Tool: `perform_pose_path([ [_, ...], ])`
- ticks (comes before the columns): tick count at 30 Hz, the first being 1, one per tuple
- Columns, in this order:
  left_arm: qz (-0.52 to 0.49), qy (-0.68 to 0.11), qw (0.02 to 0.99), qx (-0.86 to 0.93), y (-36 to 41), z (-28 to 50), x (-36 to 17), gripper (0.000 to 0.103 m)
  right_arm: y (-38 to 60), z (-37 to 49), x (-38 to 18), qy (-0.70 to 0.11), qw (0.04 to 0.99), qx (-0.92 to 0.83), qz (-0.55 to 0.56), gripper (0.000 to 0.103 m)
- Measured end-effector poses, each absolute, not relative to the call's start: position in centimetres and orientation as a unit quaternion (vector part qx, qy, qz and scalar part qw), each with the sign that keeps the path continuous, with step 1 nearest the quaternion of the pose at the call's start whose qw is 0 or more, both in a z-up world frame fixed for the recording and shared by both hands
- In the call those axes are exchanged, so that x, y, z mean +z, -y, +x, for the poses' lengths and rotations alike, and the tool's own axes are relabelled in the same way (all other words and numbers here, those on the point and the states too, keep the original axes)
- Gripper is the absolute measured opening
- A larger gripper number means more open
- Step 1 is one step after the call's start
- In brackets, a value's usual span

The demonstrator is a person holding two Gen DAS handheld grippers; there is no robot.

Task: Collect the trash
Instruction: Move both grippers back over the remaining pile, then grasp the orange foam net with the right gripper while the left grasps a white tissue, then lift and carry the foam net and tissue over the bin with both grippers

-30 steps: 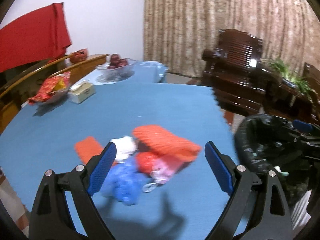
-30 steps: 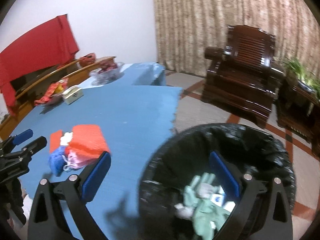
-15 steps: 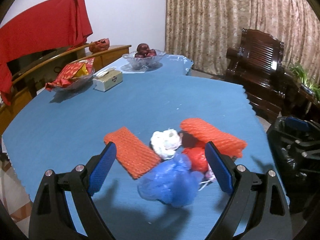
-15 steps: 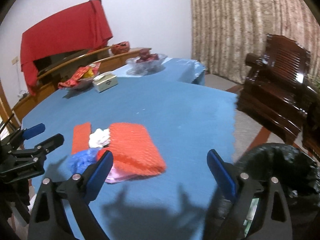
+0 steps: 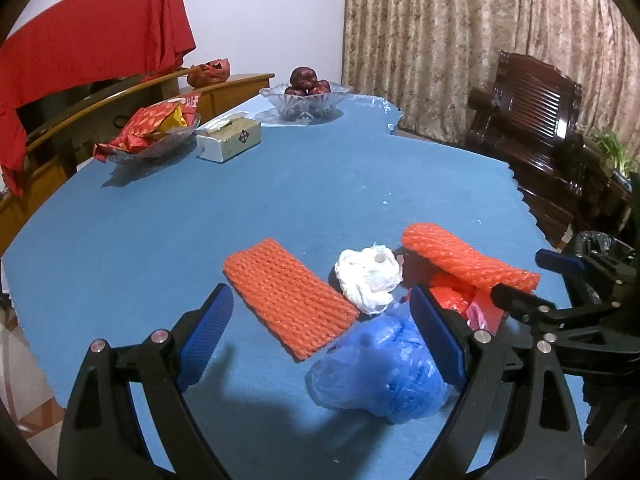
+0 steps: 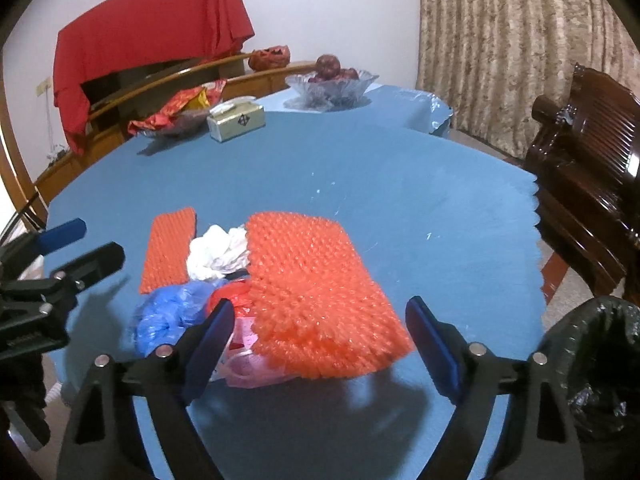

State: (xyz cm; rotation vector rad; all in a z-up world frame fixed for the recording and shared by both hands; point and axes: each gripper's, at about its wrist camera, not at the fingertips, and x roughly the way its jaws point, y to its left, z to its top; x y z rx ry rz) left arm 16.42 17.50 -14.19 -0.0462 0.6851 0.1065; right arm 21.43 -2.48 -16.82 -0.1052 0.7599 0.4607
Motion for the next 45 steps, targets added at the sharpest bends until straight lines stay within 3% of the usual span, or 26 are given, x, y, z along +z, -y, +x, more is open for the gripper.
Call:
perform_pose_path([
  [4,-0.024,-0.338,0.939,0.049,-17.5,17.0,-14.5,0.087,2.7,22.3,-17.5,-0.382,0.893,0.233,-0.047,0.059],
  [6,-0.026,-0.340,0.939,0.047,-17.4,17.3,-14.7,0.087,2.8,22.5,-17.7,-0.389,0.889,0.240,-0.041,0.038],
  [9,-0.025,-0.342,0.938,0.041,-17.1,17.9,-14.9,0.087,3.6,22.8,-17.7,-0.389,0.889,0.242,-0.026,0.020],
  [11,-0.026,-0.345,0.938,0.036,-16.8,18.2,-15.0,0.087,4.2,22.9,-17.6,-0.384,0.893,0.233,-0.019,0.017],
  [31,-0.024,-0.408,0.913,0.000,-15.7,25.1,-18.7,0.063,6.6,24.6,-17.9,-0.392,0.898,0.197,0.005,0.015],
  [33,-0.022,-0.417,0.909,-0.007,-15.5,25.6,-19.1,0.051,6.6,24.7,-17.9,-0.394,0.897,0.199,0.005,0.015],
  [37,-0.016,-0.419,0.908,-0.012,-15.4,25.9,-19.4,0.040,6.5,24.6,-17.9,-0.397,0.895,0.203,0.006,0.015],
  [41,-0.019,-0.400,0.916,-0.014,-15.5,25.6,-18.3,0.023,6.4,24.3,-17.6,-0.395,0.895,0.206,0.007,0.015],
  [43,-0.017,-0.389,0.921,-0.019,-15.4,25.3,-17.5,0.006,6.4,24.1,-17.2,-0.392,0.896,0.208,0.009,0.015],
  [45,-0.017,-0.381,0.924,-0.019,-15.4,25.0,-16.8,0.005,6.6,24.0,-16.7,-0.386,0.898,0.209,0.013,0.015],
])
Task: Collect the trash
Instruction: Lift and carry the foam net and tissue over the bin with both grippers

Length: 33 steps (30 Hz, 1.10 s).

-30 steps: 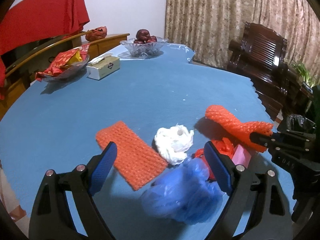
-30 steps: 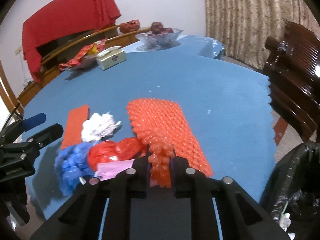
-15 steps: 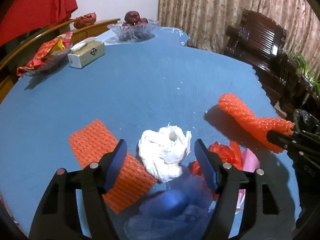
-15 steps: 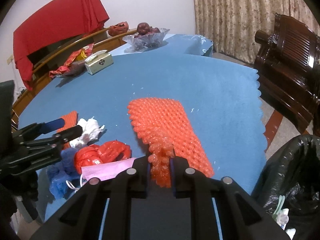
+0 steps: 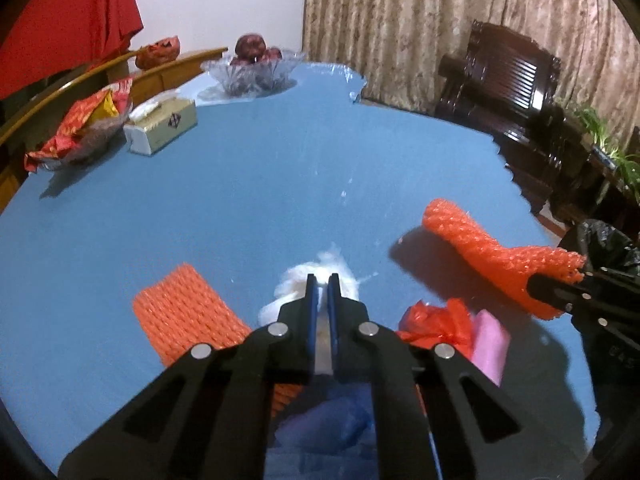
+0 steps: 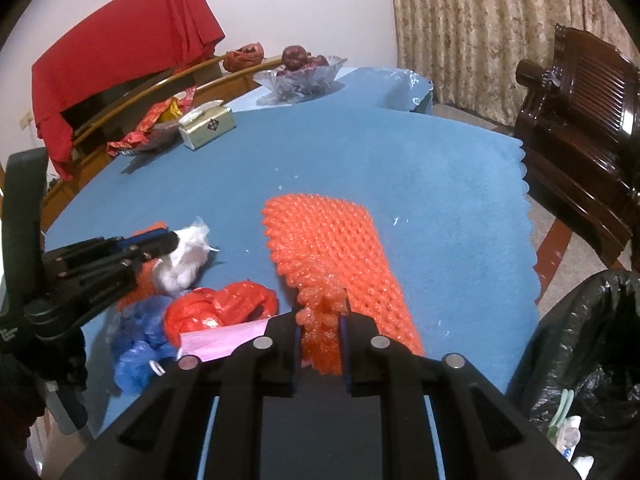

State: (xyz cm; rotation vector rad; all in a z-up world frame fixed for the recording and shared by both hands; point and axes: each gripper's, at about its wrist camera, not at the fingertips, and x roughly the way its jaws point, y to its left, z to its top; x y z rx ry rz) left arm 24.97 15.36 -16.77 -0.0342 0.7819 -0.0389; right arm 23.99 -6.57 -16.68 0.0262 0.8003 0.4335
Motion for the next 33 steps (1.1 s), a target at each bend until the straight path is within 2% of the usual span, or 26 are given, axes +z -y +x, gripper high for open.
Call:
perform_pose_path([
  [12,-0.021,-0.348,0.937,-0.036,-13.7,22.6,-13.5,0.004,7.8,22.7,-13.6,-0.361,0.910,0.201,0.018,0.015],
  [33,0.003,-0.304,0.946,-0.113,-4.6,19.3,-7.9,0.004,16.0,18.0,-7.2,-0.301,0.942,0.144,0.044,0.015],
])
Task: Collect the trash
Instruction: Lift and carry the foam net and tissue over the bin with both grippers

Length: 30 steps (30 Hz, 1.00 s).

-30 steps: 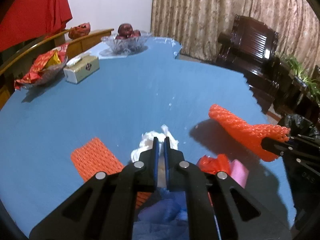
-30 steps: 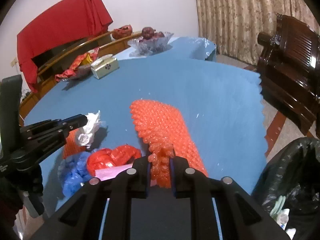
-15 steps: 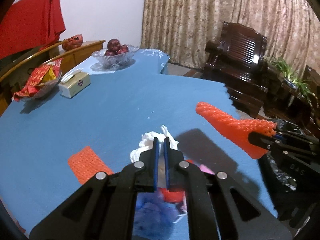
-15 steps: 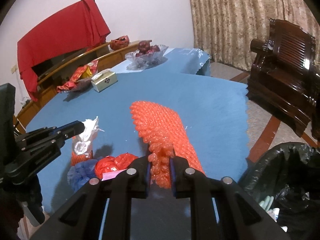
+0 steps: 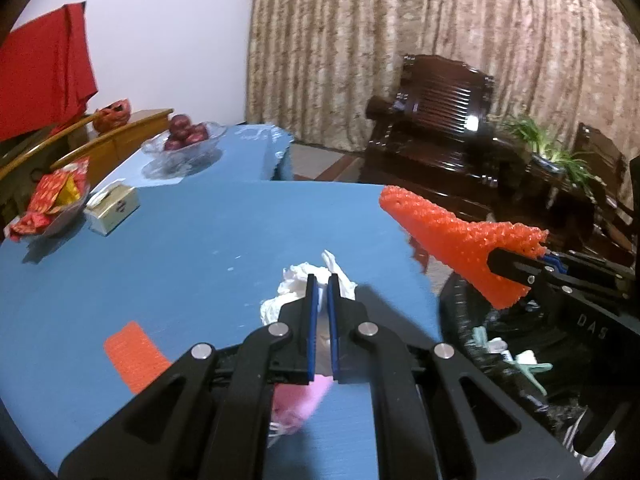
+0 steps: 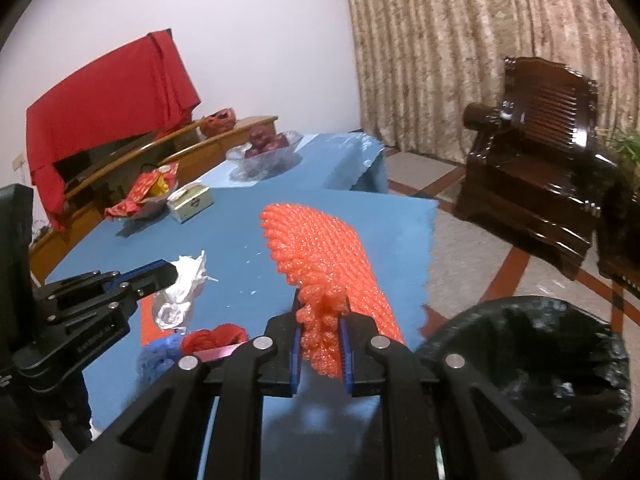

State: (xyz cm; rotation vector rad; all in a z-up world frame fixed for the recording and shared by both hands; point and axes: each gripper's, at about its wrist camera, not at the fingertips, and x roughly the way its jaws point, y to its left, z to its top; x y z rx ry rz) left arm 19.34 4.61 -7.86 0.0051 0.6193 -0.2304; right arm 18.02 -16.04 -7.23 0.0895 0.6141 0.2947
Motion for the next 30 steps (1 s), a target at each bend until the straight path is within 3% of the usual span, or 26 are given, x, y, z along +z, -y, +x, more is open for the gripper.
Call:
perform_pose_path([
  [30,0.039,-0.306,0.904,-0.297,14.9,16.5,-8.7,0.004,33.0,8.5,-8.4,-0.317,0.945,-0.039,0.070,0.015],
])
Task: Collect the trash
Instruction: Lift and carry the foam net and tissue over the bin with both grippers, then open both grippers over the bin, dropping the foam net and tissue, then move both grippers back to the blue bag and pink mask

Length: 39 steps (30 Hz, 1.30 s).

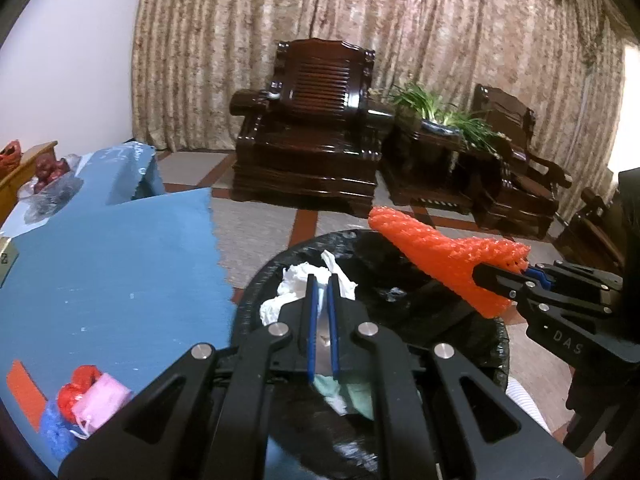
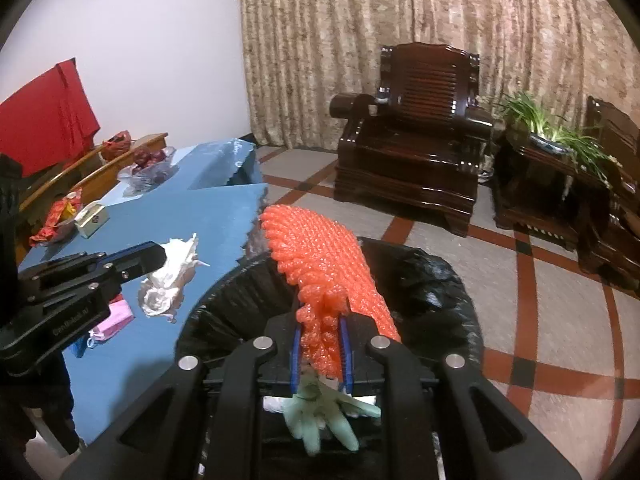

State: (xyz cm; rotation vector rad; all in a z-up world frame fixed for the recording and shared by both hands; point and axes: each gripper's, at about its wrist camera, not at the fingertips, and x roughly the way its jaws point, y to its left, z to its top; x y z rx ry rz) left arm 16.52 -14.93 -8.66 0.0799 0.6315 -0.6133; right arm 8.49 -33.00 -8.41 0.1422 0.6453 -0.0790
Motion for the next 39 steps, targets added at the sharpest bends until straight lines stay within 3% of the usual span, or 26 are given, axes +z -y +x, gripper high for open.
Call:
perform_pose_path([
  [15,0.045,-0.330,0.887,-0.320,18.0,16.9,-11.6,0.008,34.9,8.0,-10.4,-0.331,0.938,-0.060,0.083,0.016],
  [17,0.042,-0.335,0.885,-0.321,18.1,17.2,-11.9,0.011,34.9,8.1,-10.7,-0.337,0.936,-0.066,0.079,0.024],
  [19,0.039,-0.342,0.882,-0.321,18.1,17.5,-12.1,0.022,35.0,8.1,-10.9,-0.341,0.934,-0.069,0.077,0.029],
  [20,0.039,-0.343,0.883,-0.319,17.9,17.4,-12.2,0.033,35.0,8.1,-11.0,-0.342,0.934,-0.073,0.074,0.036],
  [22,0.037,-0.343,0.885,-0.312,17.4,17.3,-12.3,0.039,35.2,8.0,-11.2,-0.342,0.934,-0.075,0.074,0.047],
  [23,0.036,-0.343,0.886,-0.310,17.2,17.3,-12.3,0.046,35.2,8.0,-11.2,-0.342,0.934,-0.076,0.073,0.057],
  [24,0.036,-0.343,0.888,-0.305,16.7,17.2,-12.2,0.058,35.2,7.9,-11.2,-0.341,0.934,-0.082,0.071,0.076],
  [26,0.039,-0.339,0.894,-0.289,15.8,17.0,-12.0,0.077,35.0,7.7,-11.1,-0.337,0.935,-0.090,0.069,0.090],
  [30,0.039,-0.339,0.904,-0.259,12.9,16.8,-11.9,0.085,34.5,8.0,-11.0,-0.336,0.936,-0.080,0.066,0.097],
  [39,0.027,-0.337,0.923,-0.182,5.5,16.0,-11.2,0.087,30.9,9.5,-10.7,-0.330,0.941,-0.032,0.067,0.097],
])
